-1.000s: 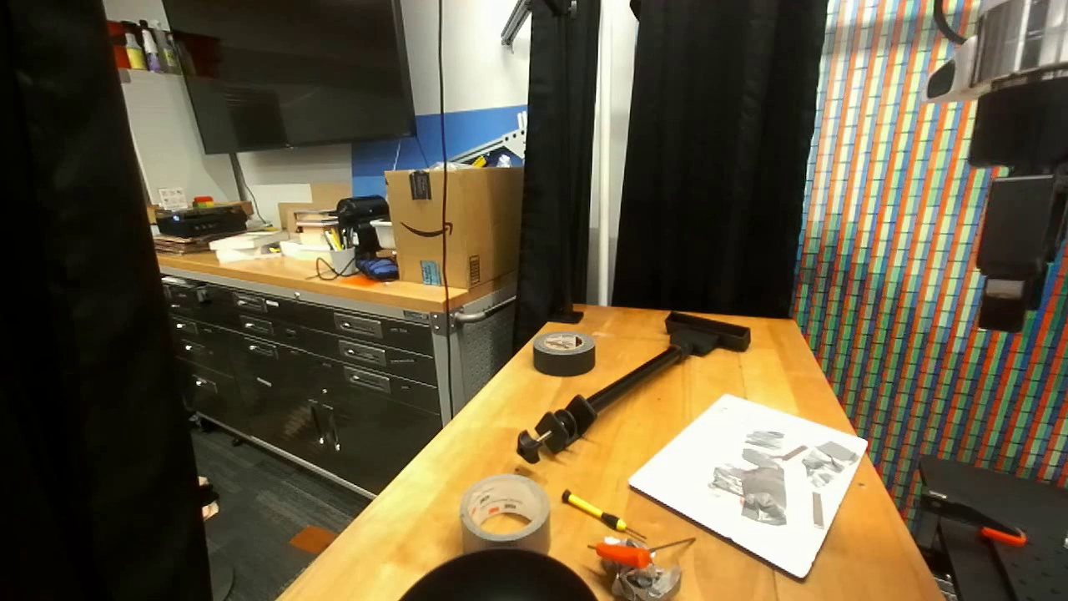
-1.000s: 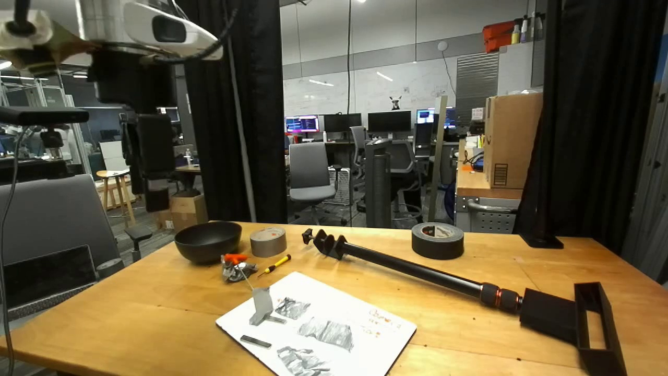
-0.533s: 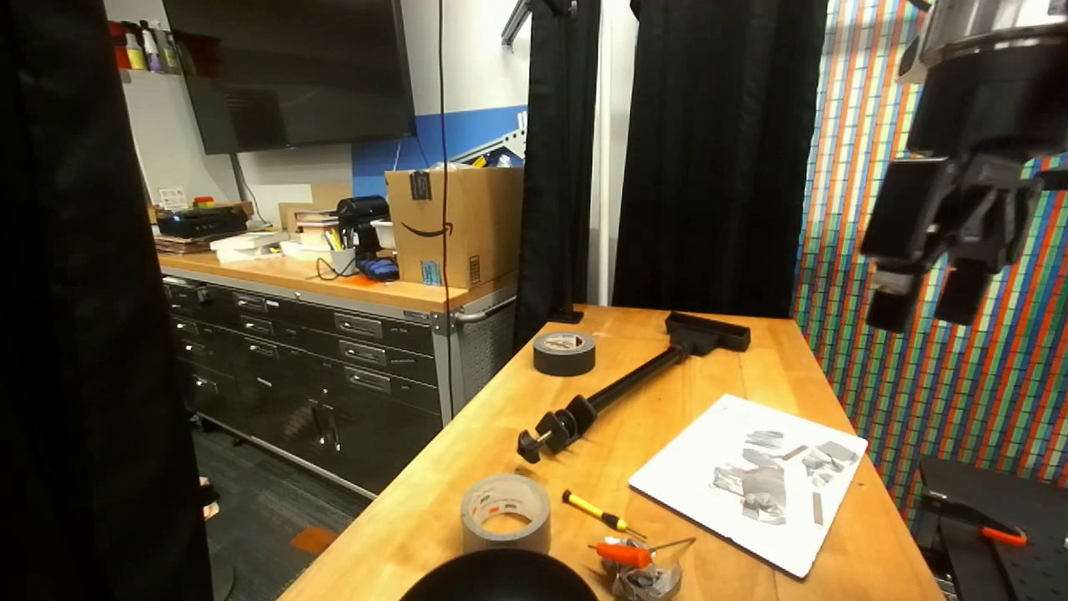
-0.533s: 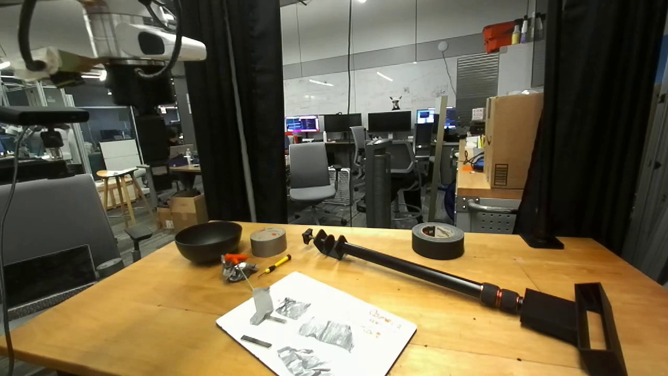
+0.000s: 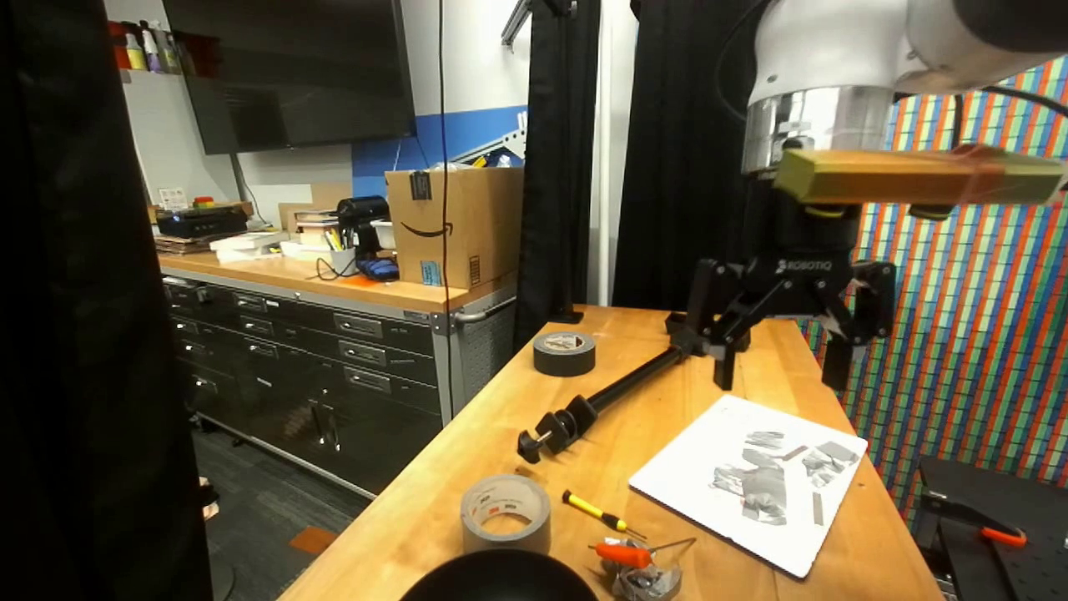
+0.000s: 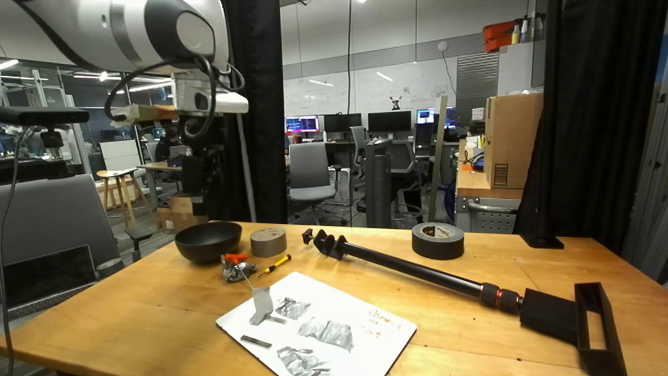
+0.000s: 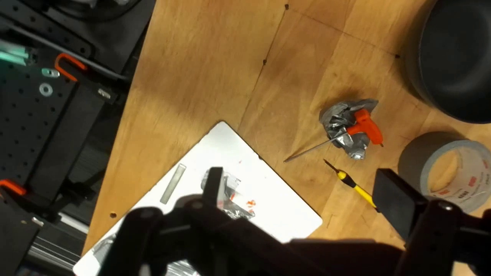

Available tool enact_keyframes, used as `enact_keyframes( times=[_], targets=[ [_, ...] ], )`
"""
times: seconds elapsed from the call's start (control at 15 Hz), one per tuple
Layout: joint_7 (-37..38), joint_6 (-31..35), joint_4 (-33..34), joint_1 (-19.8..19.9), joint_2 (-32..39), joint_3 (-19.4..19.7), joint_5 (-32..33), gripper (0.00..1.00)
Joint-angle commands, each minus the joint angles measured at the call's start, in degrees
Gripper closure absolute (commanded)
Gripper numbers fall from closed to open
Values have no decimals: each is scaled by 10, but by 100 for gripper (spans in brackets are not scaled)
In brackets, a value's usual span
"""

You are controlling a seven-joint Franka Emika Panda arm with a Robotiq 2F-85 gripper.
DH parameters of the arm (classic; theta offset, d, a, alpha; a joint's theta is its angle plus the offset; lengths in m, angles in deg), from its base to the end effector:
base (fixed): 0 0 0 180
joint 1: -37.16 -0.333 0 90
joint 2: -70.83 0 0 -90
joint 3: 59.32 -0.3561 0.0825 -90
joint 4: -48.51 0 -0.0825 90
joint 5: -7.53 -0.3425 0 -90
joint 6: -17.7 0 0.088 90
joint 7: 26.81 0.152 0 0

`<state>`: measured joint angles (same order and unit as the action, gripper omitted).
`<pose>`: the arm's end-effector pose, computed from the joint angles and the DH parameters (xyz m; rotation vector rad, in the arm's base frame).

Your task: Pick the orange object and put it in the bowl

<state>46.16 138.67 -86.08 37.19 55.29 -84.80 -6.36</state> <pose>0.3686 0.2057 0.4435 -2.7160 1.4257 0.0919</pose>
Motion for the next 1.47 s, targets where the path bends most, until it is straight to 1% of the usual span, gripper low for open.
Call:
enact_keyframes(
  times=[0.0, 0.13, 0.27, 0.4, 0.6, 0.8, 1.0, 1.2, 1.4],
  targets=[
    [118, 1, 60, -32, 110, 22, 7, 0],
    [164, 5, 78, -55, 155, 35, -5, 0],
    [215, 12, 98, -78, 199, 48, 2, 0],
    [257, 12, 123, -97, 238, 66, -13, 0],
    [299, 28, 154, -117, 280, 93, -19, 0],
    [324, 54, 170, -127, 301, 117, -17, 0],
    [327, 85, 164, -130, 307, 133, -16, 0],
    [320, 97, 158, -129, 313, 134, -33, 0],
    [321, 105, 162, -138, 326, 130, -44, 0]
  ],
)
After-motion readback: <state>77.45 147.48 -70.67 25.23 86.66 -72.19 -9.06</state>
